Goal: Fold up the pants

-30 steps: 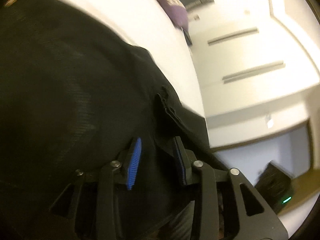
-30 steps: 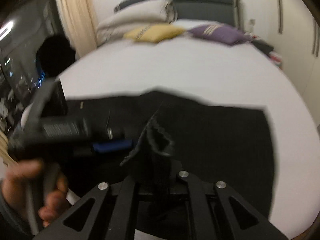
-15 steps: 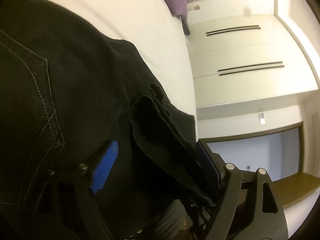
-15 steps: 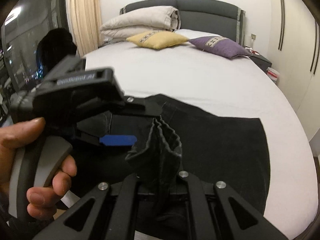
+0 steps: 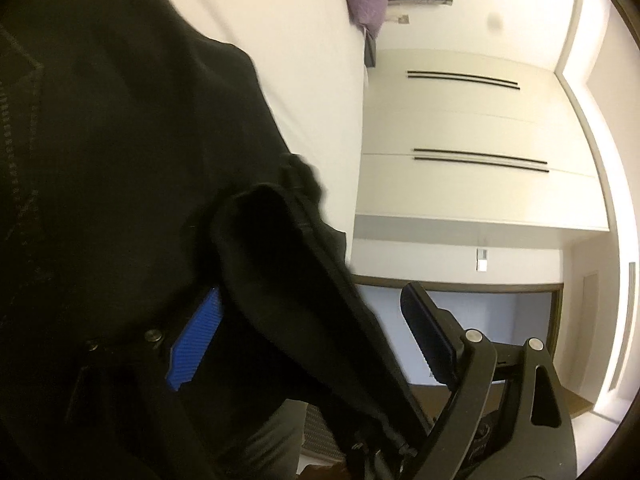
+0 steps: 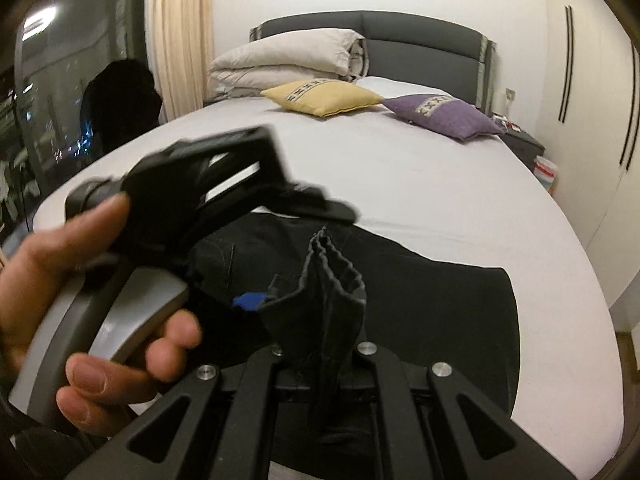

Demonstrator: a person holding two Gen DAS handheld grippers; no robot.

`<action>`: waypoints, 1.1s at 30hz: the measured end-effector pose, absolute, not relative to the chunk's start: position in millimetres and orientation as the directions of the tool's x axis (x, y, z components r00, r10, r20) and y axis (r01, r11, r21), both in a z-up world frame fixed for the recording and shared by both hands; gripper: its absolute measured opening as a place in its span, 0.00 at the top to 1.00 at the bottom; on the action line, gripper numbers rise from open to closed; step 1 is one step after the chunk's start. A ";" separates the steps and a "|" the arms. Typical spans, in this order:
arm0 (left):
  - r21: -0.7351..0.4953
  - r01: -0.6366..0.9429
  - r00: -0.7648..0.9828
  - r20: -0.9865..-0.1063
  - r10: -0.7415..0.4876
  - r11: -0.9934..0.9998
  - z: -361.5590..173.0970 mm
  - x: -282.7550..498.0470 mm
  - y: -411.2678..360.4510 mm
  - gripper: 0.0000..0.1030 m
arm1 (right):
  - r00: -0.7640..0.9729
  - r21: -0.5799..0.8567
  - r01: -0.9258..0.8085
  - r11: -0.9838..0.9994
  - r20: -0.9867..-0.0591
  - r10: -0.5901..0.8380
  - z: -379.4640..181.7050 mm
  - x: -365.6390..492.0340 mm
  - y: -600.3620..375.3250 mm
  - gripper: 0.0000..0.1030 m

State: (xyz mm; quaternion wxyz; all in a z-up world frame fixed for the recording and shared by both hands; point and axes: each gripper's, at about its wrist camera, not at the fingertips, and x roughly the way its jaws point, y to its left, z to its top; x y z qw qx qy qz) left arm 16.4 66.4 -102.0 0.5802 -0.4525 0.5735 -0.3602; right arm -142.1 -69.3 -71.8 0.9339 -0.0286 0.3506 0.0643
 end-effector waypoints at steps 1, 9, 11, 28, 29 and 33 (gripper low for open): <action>-0.937 -0.103 0.081 -0.343 -0.936 0.334 -105.7 29.7 45.4 0.13 | 0.745 -0.021 -0.149 0.989 -0.660 0.098 -72.4 -142.9 -65.4 0.95; -0.932 -0.076 0.032 -0.357 -0.933 0.354 -106.8 26.8 59.0 0.71 | 0.740 -0.085 -0.191 0.978 -0.667 0.087 -77.2 -143.4 -39.8 0.94; -0.928 -0.052 0.024 -0.371 -0.928 0.370 -103.1 30.4 65.3 0.84 | 0.736 -0.080 -0.188 0.979 -0.671 0.087 -78.7 -137.7 -35.9 0.94; -0.786 0.116 0.074 -0.603 -0.795 0.607 -95.2 35.5 121.4 0.86 | 0.558 0.137 -0.254 0.957 -0.788 0.261 -130.8 -102.5 -16.8 0.75; -0.768 0.134 0.076 -0.622 -0.779 0.626 -89.2 31.1 125.0 0.85 | 0.539 0.192 -0.261 0.946 -0.784 0.308 -128.4 -109.7 -25.7 0.65; -0.735 0.150 0.057 -0.661 -0.748 0.661 -85.7 23.9 138.5 0.84 | 0.492 0.399 -0.237 0.886 -0.737 0.464 -113.3 -137.9 -72.4 0.55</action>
